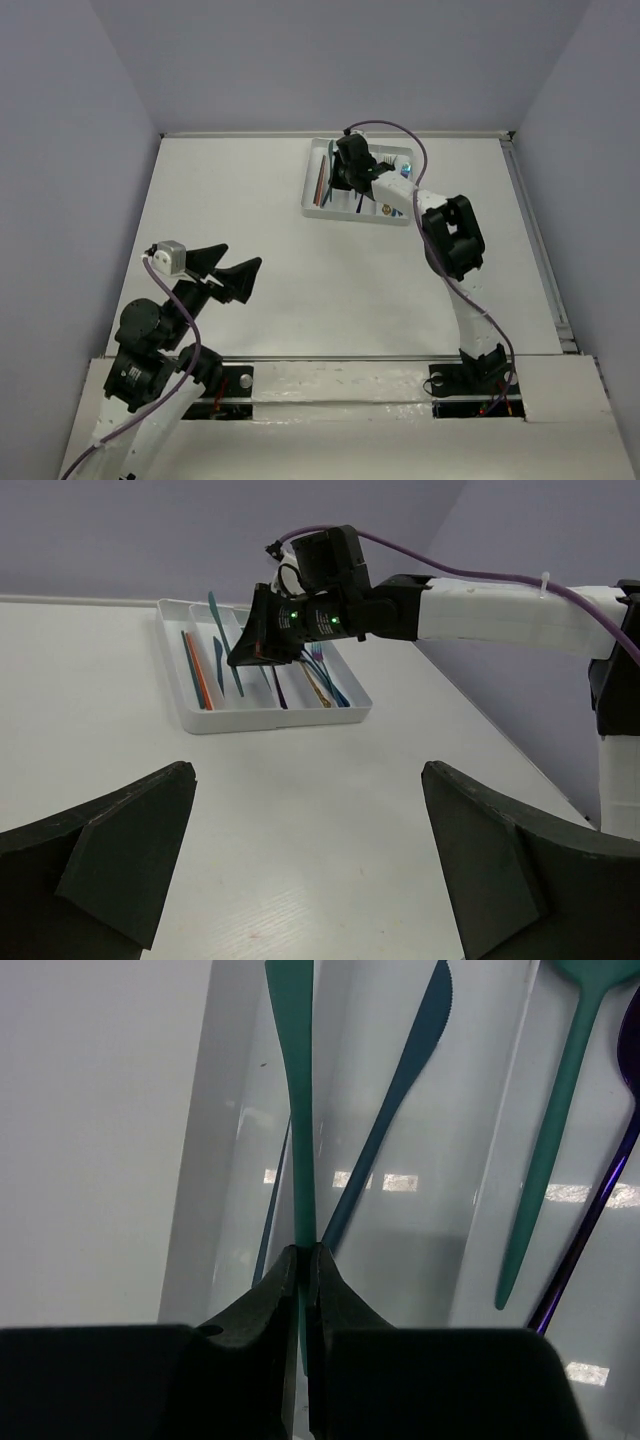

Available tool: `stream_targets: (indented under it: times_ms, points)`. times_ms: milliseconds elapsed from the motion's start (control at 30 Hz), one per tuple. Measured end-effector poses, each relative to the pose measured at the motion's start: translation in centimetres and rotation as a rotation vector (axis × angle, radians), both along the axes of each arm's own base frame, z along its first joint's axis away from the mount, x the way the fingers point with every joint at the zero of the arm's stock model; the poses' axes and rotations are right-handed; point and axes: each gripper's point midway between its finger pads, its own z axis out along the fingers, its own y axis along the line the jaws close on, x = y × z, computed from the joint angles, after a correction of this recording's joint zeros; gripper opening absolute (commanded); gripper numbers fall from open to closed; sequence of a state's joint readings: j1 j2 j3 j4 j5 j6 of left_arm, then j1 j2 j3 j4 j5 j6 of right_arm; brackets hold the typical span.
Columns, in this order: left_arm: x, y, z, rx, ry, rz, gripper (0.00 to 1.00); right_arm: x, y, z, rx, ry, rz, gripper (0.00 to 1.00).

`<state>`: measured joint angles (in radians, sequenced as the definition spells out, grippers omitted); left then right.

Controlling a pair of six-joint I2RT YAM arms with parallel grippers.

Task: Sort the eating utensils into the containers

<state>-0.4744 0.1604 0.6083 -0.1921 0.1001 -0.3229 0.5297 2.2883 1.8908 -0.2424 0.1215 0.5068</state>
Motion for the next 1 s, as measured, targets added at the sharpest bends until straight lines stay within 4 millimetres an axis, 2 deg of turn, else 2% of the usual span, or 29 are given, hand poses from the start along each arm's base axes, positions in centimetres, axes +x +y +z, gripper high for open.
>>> stream_targets:
  times_ms: [33,67,133,167,233,267,367,400,467,533,567,633,733,800,867,900,933,1000]
  points:
    - [0.1,0.0,-0.1,0.002,0.004,0.000,0.99,0.1,0.0,-0.2,-0.001,0.002,-0.005,0.28]
    - [0.2,0.0,-0.1,0.004,0.007,0.004,0.99,0.1,-0.1,-0.5,-0.005,0.007,-0.012,0.42]
    - [0.3,0.0,-0.3,0.006,0.012,0.006,0.99,0.2,-0.2,-0.5,-0.007,0.010,-0.024,0.53]
    - [0.4,0.0,-0.3,0.008,0.016,0.008,0.99,0.3,-0.3,-0.3,-0.008,0.007,-0.029,0.63]
    - [0.6,0.1,-0.4,0.010,0.020,0.014,0.99,0.6,-0.2,0.3,-0.006,-0.006,-0.034,0.73]
    - [0.6,0.1,-0.5,0.011,0.022,0.017,0.99,0.8,-0.2,0.7,-0.005,-0.015,-0.034,0.82]
    - [0.9,0.2,-0.6,0.014,0.028,0.028,0.99,0.8,-0.3,1.5,-0.007,-0.029,-0.033,0.88]
    - [1.0,0.3,-0.6,0.015,0.030,0.033,0.99,0.7,-0.4,1.7,-0.008,-0.031,-0.033,0.94]
    - [1.2,0.5,-0.7,0.016,0.032,0.044,0.99,-0.3,-1.1,2.7,-0.015,-0.035,-0.027,0.96]
    - [1.2,0.6,-0.7,0.017,0.033,0.051,0.99,-1.9,-2.0,4.7,-0.014,-0.054,-0.018,0.98]
    - [1.3,0.7,-0.7,0.017,0.034,0.055,0.99,-2.8,-2.6,5.7,-0.018,-0.063,-0.015,1.00]
    - [1.4,0.8,-0.7,0.018,0.035,0.059,0.99,-5.7,-4.2,9.2,-0.002,-0.106,-0.003,1.00]
    - [1.5,1.0,-0.7,0.018,0.035,0.071,0.99,-10.4,-6.8,15.2,0.049,-0.219,0.018,1.00]
    - [1.6,1.1,-0.7,0.018,0.034,0.078,0.99,-14.9,-8.9,20.1,0.106,-0.324,0.045,1.00]
    - [1.5,1.3,-0.6,0.015,0.028,0.082,0.99,-18.3,-10.5,24.2,0.160,-0.423,0.069,1.00]
    - [1.4,1.4,-0.5,0.012,0.024,0.086,0.99,-19.5,-10.9,25.3,0.179,-0.451,0.077,1.00]
    - [1.4,1.5,-0.4,0.009,0.019,0.091,0.99,-21.6,-11.9,26.2,0.197,-0.480,0.089,1.00]
    - [1.1,1.8,0.0,0.000,0.003,0.105,0.99,-24.1,-13.2,27.0,0.212,-0.508,0.100,1.00]
